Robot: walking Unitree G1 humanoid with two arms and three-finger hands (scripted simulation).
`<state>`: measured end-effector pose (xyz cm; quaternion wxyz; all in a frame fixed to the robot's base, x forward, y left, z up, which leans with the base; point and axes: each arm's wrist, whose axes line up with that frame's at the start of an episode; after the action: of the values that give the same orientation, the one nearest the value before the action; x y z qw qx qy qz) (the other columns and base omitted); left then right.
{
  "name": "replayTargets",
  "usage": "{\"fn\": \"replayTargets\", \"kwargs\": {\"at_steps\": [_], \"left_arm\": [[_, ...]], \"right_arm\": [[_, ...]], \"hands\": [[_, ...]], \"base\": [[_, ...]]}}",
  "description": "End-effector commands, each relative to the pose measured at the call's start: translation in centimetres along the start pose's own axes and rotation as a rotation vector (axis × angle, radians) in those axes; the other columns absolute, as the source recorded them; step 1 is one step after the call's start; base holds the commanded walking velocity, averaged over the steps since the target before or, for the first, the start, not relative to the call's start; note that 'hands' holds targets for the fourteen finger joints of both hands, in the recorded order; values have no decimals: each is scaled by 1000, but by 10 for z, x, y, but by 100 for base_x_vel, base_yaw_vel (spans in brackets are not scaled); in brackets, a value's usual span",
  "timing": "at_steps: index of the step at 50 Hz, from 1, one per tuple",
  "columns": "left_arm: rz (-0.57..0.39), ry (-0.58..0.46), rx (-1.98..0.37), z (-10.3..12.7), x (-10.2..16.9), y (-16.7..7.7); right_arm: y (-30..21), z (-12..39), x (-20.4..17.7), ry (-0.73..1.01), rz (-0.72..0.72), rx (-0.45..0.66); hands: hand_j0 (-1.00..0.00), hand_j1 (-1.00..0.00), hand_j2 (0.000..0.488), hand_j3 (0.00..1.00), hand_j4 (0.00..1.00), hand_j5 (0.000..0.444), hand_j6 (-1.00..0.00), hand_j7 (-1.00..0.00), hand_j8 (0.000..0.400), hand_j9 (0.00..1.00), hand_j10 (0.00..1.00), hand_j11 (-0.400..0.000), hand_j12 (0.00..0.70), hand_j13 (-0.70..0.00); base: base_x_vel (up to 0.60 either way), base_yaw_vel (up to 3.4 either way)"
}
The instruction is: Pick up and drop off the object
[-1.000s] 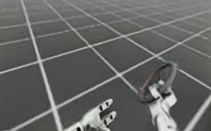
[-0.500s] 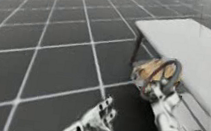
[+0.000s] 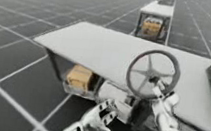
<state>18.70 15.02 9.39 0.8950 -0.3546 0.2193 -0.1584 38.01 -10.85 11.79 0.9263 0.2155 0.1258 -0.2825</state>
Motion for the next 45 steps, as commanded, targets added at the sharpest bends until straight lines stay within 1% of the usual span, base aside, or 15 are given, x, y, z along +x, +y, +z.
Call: {"fn": "replayTargets", "kwargs": {"at_steps": [1,45], "left_arm": [[8,8,9,0,1,-2],[8,8,9,0,1,-2]], "right_arm": [[-1,0,2,2,1,15],[-1,0,2,2,1,15]], "hands": [[0,0,0,1000,1000,0,0,0,0,1000,1000,-400,0,-700],[0,0,0,1000,1000,0,0,0,0,1000,1000,-400,0,-700]], "base": [[21,-71],[19,-40]]}}
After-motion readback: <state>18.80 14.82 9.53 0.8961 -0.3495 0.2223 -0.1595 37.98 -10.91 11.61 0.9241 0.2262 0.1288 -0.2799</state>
